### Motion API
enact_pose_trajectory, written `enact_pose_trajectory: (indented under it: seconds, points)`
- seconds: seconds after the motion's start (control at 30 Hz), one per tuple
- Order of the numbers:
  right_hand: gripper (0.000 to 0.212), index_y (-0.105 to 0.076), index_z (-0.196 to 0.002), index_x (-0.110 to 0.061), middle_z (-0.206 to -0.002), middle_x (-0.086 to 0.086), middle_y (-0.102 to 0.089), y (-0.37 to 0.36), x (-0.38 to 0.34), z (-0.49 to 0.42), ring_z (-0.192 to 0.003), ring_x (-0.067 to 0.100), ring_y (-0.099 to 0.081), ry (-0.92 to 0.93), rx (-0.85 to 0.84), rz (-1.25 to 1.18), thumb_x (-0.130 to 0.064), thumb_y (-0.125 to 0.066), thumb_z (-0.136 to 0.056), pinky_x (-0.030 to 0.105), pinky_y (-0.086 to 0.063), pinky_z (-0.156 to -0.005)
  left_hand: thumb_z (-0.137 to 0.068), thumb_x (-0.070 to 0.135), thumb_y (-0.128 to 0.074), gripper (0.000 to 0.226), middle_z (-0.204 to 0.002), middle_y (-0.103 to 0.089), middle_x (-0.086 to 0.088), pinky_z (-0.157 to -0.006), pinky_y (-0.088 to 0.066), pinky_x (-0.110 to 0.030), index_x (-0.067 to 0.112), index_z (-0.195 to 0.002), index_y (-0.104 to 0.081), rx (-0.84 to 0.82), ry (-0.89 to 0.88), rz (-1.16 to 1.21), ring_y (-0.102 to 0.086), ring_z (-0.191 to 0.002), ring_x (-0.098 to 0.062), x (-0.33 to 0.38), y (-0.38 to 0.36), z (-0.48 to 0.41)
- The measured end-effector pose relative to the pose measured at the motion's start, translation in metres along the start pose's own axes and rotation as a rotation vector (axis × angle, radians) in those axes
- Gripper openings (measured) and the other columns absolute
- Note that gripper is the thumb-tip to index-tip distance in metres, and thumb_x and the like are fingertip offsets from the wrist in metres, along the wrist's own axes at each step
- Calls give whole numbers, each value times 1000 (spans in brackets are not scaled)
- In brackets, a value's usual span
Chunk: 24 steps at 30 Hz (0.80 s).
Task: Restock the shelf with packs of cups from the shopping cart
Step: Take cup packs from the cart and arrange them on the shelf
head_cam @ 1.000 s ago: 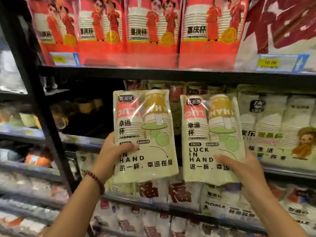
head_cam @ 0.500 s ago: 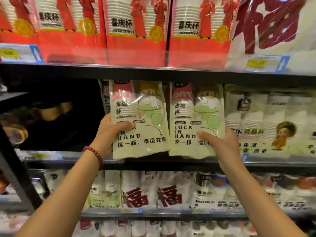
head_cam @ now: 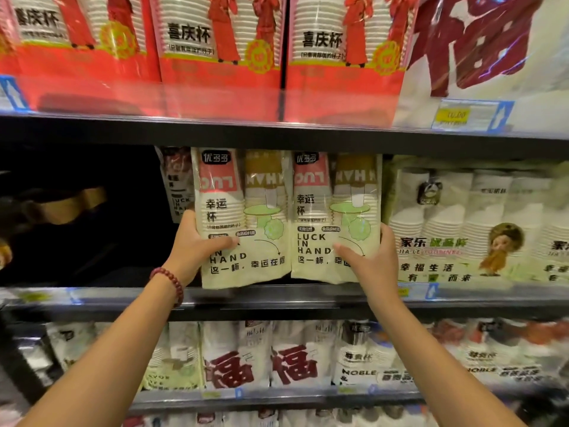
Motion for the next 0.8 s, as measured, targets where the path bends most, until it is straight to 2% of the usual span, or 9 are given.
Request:
enact_pose_trajectory:
  seconds: [0.13,0.23,0.27,0.37,0.43,0.57,0.63,0.7,0.8]
  points:
    - [76,-41,-127,-17,-116,0,-57,-7,8,-4,-103,19,-56,-7,-27,12,-30,-83,-66,39,-49,-88,-63,-1,-83,63,-105,-57,-7,-78,-54,-40,10,-106,-38,8,34,-38,-61,-96,-23,-10,0,-8]
    - [73,-40,-126,-16,-113,-1,-59,-13,16,-7,-102,18,-58,-44,-62,-3,-29,-83,-68,37,-49,-88,-55,11,-90,73,-110,-62,-11,-83,-55,-42,2,-112,-46,-47,74,-62,-64,-99,-24,-15,-1,-15]
    - [73,-40,-126,-16,-112,-1,-59,-14,18,-9,-102,18,-58,-49,-66,-2,-29,-83,-68,36,-49,-87,-54,12,-90,70,-109,-65,-13,-82,-56,-42,0,-112,-52,-79,81,-64,-66,-98,-25,-17,-3,-18]
    - [78,-36,-127,-16,-116,1,-59,-17,22,-13,-104,19,-58,-44,-70,14,-32,-83,-66,38,-50,-89,-60,2,-84,41,-98,-72,-10,-82,-56,-40,8,-96,-66,-154,70,-57,-69,-93,-25,-17,-10,-18]
    - [77,-35,-124,-13,-116,2,-57,-18,22,-16,-104,21,-58,-38,-74,54,-32,-84,-67,39,-49,-89,-56,6,-86,45,-99,-73,-9,-81,-57,-36,11,-96,-67,-182,70,-61,-70,-94,-23,-20,-12,-17]
    - [62,-34,-106,-12,-104,-2,-46,-20,20,-17,-96,19,-52,-18,-91,193,-26,-83,-70,30,-44,-77,-63,0,-82,40,-96,-72,-5,-79,-58,-29,10,-99,-67,-161,57,-150,-70,-90,-16,-30,-13,-18]
    - [63,-36,-107,-8,-104,1,-45,-21,18,-18,-93,20,-50,-40,-118,313,-29,-83,-71,28,-40,-73,-62,5,-85,37,-90,-70,4,-76,-56,-22,20,-90,-66,-170,2,-274,-67,-86,-7,-22,-15,-20]
    - [70,-40,-114,0,-105,4,-45,-21,17,-15,-94,23,-51,-67,-131,426,-32,-83,-70,30,-41,-74,-59,16,-88,37,-87,-68,9,-80,-53,-23,24,-89,-66,-147,-38,-421,-64,-84,-5,-17,-14,-22]
    - [83,-38,-128,1,-120,12,-49,-18,12,-5,-110,29,-50,41,-25,510,-35,-83,-68,36,-46,-87,-54,34,-90,51,-92,-69,6,-77,-55,-26,16,-97,-67,-28,-65,-597,-64,-84,-9,-19,-6,-23]
Point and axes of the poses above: each hand's wrist, its own z-axis away from the middle knuckle, its own y-axis out of the back of the hand, x = y × z, the point moved 6 cm from there along -z, towards the middle knuckle
